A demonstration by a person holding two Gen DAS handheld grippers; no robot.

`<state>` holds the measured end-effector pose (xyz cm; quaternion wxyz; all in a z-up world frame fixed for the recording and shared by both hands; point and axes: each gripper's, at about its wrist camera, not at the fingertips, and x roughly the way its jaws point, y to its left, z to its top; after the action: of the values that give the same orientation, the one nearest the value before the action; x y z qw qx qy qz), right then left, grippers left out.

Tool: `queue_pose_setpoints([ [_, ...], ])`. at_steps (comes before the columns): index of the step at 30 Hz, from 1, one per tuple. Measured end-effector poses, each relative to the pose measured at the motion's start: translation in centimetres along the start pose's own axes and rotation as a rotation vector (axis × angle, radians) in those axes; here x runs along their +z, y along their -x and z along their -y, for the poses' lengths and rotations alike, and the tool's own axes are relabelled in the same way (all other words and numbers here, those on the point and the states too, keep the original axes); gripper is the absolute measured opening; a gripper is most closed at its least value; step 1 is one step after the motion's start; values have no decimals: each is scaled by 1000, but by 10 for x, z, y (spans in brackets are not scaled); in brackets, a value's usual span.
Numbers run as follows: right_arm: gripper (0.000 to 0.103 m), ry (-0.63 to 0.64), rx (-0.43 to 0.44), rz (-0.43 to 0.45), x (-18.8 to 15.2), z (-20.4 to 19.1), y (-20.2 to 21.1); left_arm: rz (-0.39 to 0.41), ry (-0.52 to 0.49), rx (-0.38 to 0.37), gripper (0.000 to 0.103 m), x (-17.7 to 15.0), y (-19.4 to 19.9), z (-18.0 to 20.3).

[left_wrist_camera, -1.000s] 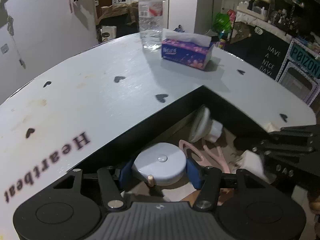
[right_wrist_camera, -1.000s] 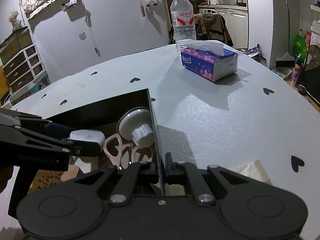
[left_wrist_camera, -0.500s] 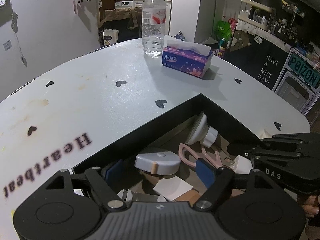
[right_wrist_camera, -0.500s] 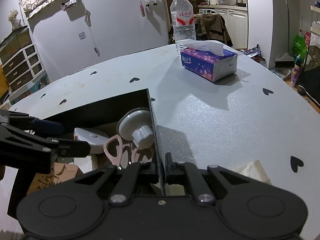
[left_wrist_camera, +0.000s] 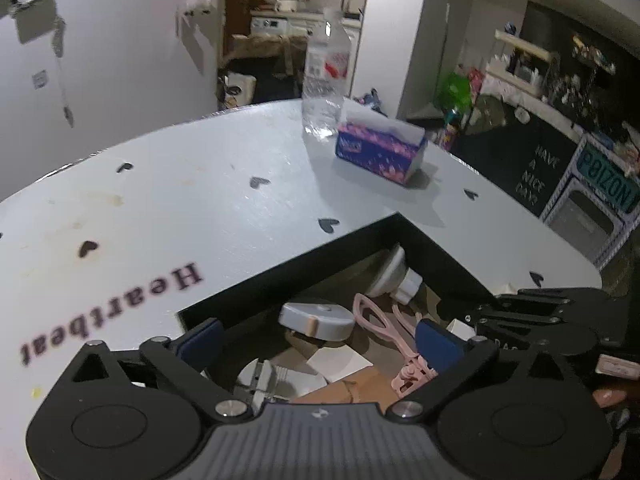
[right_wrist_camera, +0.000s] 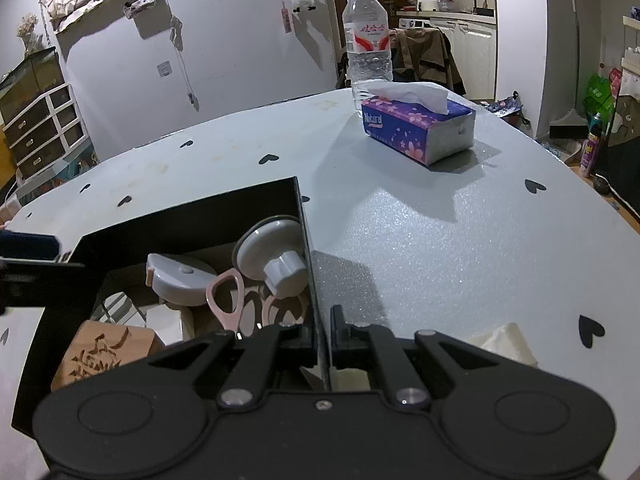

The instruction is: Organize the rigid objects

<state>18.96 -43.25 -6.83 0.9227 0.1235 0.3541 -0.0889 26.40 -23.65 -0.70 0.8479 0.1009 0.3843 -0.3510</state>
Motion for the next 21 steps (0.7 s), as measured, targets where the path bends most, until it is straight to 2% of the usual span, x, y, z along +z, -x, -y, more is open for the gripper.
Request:
queue_pose_setpoints([
  [8, 11, 20, -16, 16, 2, -2, 6, 85, 75, 32, 103, -14, 38, -7],
  [13, 15, 40, -22, 64, 6, -4, 26, 155, 113, 54, 103, -26, 56, -10],
  [16, 18, 55, -18, 108, 8, -7, 42, 205, 120, 93, 103, -34, 65, -10],
  [21, 32, 92, -26, 182, 6, -15, 68, 268, 137, 145, 103, -48, 81, -11],
])
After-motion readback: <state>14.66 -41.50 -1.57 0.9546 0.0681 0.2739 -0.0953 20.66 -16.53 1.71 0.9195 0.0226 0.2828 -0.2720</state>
